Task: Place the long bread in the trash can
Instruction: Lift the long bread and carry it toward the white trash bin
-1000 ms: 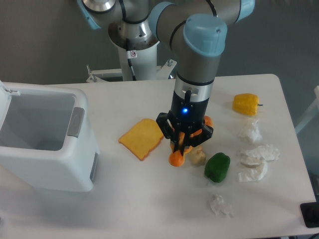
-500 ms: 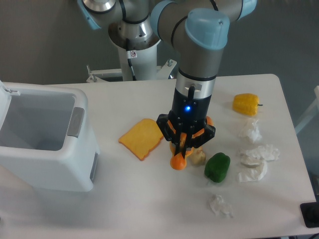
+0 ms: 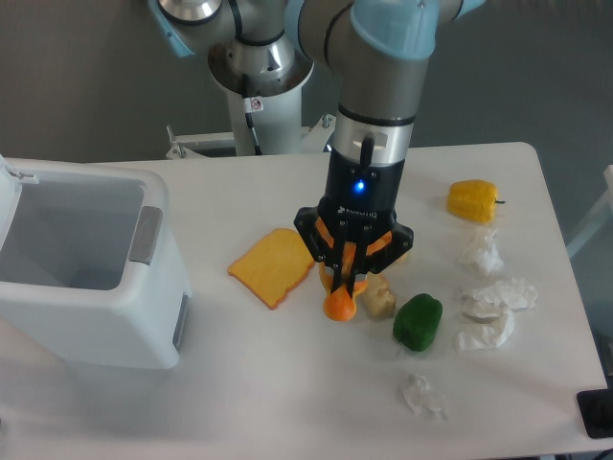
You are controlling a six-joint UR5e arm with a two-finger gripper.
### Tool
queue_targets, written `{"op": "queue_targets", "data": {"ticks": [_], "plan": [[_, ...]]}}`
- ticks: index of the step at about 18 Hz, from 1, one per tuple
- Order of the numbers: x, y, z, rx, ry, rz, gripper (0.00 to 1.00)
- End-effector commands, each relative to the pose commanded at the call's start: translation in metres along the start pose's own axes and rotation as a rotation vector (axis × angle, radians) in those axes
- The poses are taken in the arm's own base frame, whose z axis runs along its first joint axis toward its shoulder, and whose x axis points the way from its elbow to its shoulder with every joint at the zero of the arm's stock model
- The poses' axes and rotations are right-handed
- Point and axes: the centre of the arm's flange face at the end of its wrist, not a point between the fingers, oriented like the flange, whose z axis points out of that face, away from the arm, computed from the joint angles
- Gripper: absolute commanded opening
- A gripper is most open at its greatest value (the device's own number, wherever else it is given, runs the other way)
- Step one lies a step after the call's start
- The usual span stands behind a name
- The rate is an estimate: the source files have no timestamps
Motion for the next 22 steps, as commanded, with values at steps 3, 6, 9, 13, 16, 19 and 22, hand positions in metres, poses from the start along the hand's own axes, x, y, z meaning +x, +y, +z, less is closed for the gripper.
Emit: {"op": "queue_targets", "data": {"ticks": [3,6,9,13,16,19,22], "plan": [[0.010,-0.006,-0.009,0.024,0.008,0.006,0.20],[0.020,-0.012,-0.021,0.055,0.020,0.012,0.20],[0.030,-0.017,-0.038,0.093,0.036,0.005,0.20],[0.039,-0.021,-0.050,0.119,0.047,-0.009,0.20],[0.048,-0.025,-0.063,0.155,0.074,-0.002,0.20],[0.055,-0.029,-0.074,0.182,0.074,-0.008,0.20],[0.062,-0.034,-0.079,0.213,0.096,-0.038,0.20]]}}
